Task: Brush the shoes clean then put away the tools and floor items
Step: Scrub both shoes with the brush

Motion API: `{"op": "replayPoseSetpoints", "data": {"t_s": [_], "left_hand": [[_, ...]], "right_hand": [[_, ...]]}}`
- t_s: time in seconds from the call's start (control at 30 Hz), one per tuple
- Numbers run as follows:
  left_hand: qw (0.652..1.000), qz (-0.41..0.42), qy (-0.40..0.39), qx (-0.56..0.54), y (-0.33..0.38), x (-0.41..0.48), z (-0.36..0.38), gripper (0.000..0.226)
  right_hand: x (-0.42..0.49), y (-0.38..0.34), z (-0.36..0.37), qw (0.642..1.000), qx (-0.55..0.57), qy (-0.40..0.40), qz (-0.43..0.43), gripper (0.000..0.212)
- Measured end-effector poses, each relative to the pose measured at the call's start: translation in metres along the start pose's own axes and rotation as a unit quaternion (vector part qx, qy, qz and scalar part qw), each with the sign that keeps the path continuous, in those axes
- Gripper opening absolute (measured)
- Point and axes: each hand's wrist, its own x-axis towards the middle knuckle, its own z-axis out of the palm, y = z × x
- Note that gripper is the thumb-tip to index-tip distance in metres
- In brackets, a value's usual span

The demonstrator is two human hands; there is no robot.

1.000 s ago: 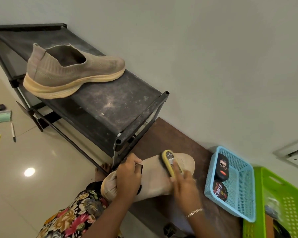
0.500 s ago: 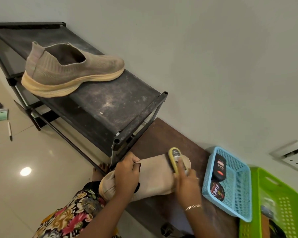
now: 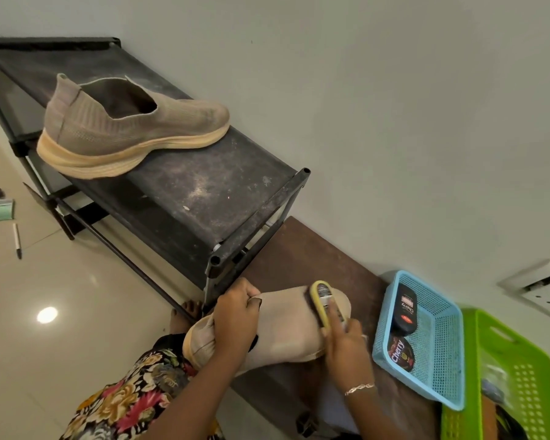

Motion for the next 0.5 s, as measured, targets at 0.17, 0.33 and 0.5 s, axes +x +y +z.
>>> {"op": "replayPoseSetpoints", "data": {"t_s": [0.17,0.33,0.5], "left_hand": [[1.000,-0.011,0.011,0.014,0.001,0.003,0.004,0.016],[1.000,-0.027,0.012,0.009,0.001,0.004,-0.001,0.011],[1.000,-0.014,-0.010,0.020,0.002,0.003,0.001,0.026]], "right_hand": [[-0.006,-0.031,-0.003,0.995,0.077,-0.053,0.019,0.055],[-0.041,-0.069,0.004,0.954,0.245,-0.078,-0.153,0.060],[0.015,-0.002,-0.010,0.997,-0.039,-0.059,0.036,0.061]]}}
